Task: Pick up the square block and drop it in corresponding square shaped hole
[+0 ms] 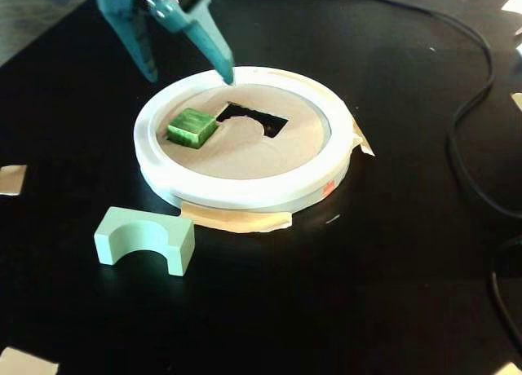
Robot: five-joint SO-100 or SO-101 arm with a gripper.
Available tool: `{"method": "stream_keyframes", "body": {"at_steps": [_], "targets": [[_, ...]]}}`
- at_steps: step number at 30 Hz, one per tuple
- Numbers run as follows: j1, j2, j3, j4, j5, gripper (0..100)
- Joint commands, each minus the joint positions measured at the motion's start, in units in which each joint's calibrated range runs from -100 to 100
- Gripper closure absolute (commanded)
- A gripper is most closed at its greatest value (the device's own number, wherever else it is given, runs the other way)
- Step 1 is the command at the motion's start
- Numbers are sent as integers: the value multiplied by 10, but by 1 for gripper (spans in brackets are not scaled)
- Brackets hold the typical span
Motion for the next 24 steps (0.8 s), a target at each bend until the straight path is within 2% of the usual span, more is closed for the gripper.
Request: {"method": "stream_keyframes", "body": {"at_steps": [1, 10, 11, 16, 20, 24], "targets": [[64, -103, -27, 71, 41, 12], [323, -185, -4, 75, 153, 12], [373, -224, 29, 74, 167, 12], [507, -407, 184, 61, 193, 13], [562, -567, 307, 50, 194, 13], [569, -757, 482, -34, 194, 13]]}}
